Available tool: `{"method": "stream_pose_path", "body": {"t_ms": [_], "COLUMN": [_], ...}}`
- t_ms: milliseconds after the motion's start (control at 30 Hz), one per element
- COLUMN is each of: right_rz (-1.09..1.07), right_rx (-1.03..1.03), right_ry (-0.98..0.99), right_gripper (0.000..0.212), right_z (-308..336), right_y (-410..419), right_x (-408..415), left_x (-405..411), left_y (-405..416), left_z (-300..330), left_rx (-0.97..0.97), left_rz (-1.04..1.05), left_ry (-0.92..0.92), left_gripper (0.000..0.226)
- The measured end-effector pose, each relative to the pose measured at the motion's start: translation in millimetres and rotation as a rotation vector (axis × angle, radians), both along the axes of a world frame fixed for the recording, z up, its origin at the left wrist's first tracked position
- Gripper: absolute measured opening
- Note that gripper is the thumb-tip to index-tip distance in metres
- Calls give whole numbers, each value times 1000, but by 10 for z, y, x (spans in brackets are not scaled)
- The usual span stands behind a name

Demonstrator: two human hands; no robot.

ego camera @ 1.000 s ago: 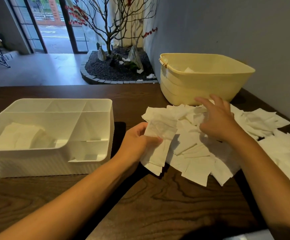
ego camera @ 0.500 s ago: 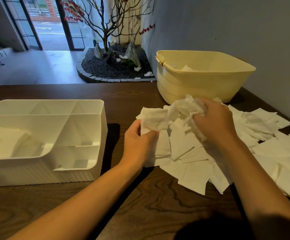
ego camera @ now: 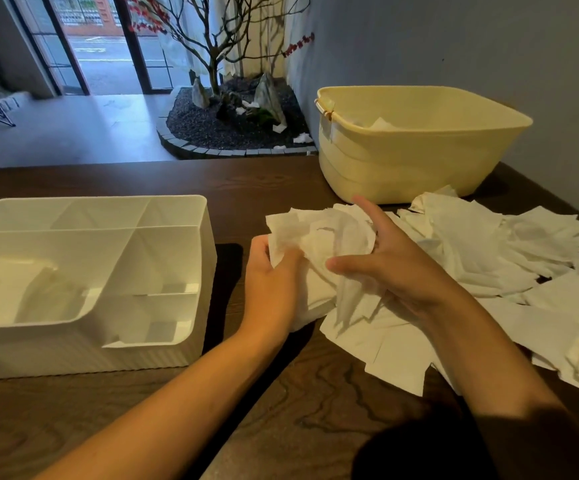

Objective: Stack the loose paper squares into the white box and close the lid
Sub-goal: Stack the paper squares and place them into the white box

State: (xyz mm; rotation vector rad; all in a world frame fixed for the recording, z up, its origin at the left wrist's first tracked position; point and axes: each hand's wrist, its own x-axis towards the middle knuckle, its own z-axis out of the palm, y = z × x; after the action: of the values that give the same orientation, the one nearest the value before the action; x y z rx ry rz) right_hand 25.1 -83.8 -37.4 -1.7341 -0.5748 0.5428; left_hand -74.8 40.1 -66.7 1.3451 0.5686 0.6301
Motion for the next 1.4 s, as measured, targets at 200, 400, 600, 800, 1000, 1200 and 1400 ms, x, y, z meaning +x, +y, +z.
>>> {"method": "stream_pose_path", "body": {"t_ms": [200,400,600,800,1000,1200,1400], "right_rz": [-149,-189,-323,-460,176,196,152], "right_rx": [91,162,166,-133,-410,-610,-464], "right_ry": [-28,-167,-301,-750,-828,-837,-703], "right_gripper": [34,43,55,67,43,65,28], "right_z": [-27,-59,-63,-80,-18,-61,-51], "right_y": [57,87,71,39,35,17,-14], "right_x": [-1,-93,-92,-85,-236,-142,-83], "left_x": [-24,-29,-57,-41,-50,-46,-47], "left_y": [33,183,232,248,224,225,231], "left_z": [15,67,56,16,-5,-14,-23], "left_rx": [-68,-14,94,147,138,136,143], "left_rz": [-17,38,32,64,50,35,59], "left_ry": [-11,5,4,16,23,23,45], "left_gripper": [20,22,22,17,14,13,9]}}
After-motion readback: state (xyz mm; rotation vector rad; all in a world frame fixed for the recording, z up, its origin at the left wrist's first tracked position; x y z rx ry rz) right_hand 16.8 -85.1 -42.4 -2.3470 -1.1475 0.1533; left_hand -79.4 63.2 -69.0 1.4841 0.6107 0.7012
